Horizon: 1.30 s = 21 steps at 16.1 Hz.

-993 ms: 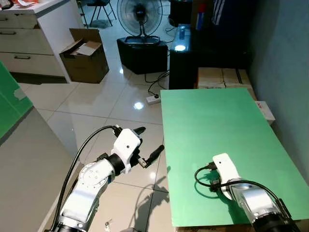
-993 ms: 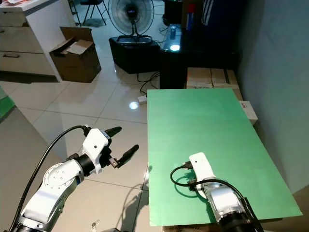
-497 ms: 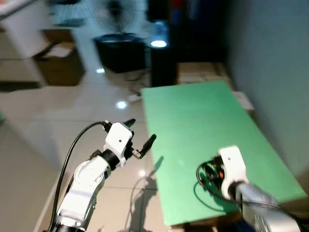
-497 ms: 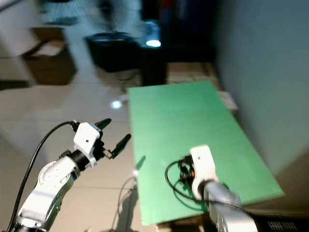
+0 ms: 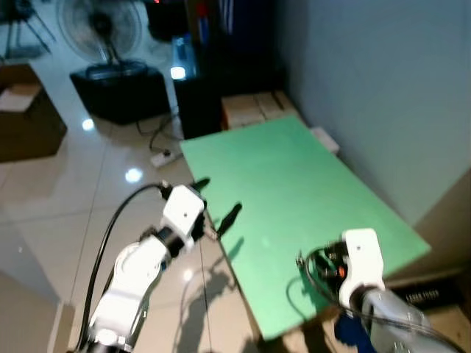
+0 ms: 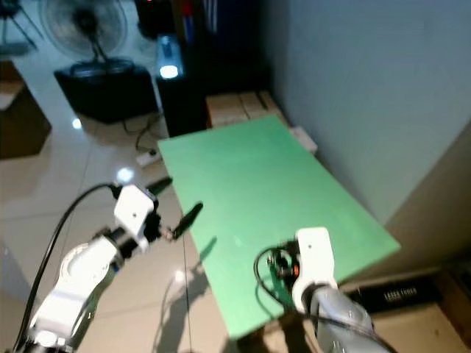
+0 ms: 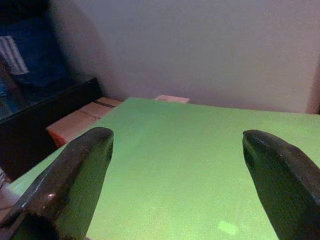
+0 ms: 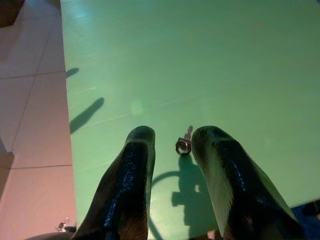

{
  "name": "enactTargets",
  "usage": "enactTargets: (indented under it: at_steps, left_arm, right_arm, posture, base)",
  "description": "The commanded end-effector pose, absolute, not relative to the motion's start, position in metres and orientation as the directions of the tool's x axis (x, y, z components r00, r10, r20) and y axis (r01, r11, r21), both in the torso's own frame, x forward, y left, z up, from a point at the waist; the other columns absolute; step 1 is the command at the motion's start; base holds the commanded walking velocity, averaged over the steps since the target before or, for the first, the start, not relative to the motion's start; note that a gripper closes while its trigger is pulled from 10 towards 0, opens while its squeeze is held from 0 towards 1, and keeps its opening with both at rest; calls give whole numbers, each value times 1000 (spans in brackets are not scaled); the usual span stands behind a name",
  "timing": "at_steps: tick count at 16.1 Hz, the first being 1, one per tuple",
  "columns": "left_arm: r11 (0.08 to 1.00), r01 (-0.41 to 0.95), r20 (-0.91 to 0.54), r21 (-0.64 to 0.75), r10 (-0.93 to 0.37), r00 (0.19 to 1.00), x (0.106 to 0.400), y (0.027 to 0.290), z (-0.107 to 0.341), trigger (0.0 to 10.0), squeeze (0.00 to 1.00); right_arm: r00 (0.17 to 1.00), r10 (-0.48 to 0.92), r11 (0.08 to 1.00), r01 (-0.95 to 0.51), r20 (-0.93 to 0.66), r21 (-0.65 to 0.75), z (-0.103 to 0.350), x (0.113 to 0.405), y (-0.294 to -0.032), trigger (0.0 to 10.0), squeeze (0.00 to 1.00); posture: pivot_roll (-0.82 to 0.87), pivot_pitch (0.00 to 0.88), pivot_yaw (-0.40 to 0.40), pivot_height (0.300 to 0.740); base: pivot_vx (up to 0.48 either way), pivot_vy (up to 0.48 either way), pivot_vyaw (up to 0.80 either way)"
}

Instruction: Hang keys on a hook

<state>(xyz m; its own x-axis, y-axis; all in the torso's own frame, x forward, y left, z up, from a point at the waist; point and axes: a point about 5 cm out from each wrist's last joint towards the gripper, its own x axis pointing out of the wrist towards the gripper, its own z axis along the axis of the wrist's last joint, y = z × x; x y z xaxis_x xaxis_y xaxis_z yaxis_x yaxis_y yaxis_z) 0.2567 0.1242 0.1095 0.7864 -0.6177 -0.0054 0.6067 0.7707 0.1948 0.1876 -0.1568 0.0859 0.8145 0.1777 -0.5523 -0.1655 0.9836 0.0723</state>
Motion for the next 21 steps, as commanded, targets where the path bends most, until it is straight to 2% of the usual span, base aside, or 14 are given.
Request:
enactTargets:
  at_steps: [1, 4, 6, 13, 16, 21]
  left_arm:
    - [755, 622, -5, 208, -635, 772, 257, 120, 110, 10000, 0]
    - [755, 620, 3, 214, -635, 772, 260, 119, 110, 10000, 0]
    - [792, 580, -2, 192, -590, 807, 265, 120, 110, 10000, 0]
    - [825, 522, 46, 215, -542, 839, 272, 124, 118, 10000, 0]
    - [822, 530, 46, 208, -550, 834, 271, 122, 117, 10000, 0]
    - [803, 561, 34, 200, -578, 815, 269, 118, 115, 10000, 0]
  right_arm:
    - [817, 149, 988, -139, -557, 60, 88, 187, -161, 10000, 0]
    - [820, 141, 989, -139, -554, 46, 88, 189, -162, 10000, 0]
    - [827, 148, 983, -184, -542, -11, 86, 199, -166, 10000, 0]
    - [866, 138, 962, -231, -480, -142, 80, 239, -172, 10000, 0]
    - [868, 139, 964, -229, -476, -136, 78, 240, -173, 10000, 0]
    - [850, 130, 966, -225, -511, -128, 67, 234, -176, 10000, 0]
  posture:
    - [-126, 13, 84, 740]
    - [-132, 2, 89, 740]
    - [-134, 1, 89, 740]
    - [-108, 1, 79, 740]
    - [-100, 2, 73, 740]
    - [-106, 12, 82, 740]
  base:
    - [0, -480, 0]
    - [0, -480, 0]
    - [0, 0, 0]
    - [0, 0, 73]
    - [167, 0, 700]
    - [201, 0, 0]
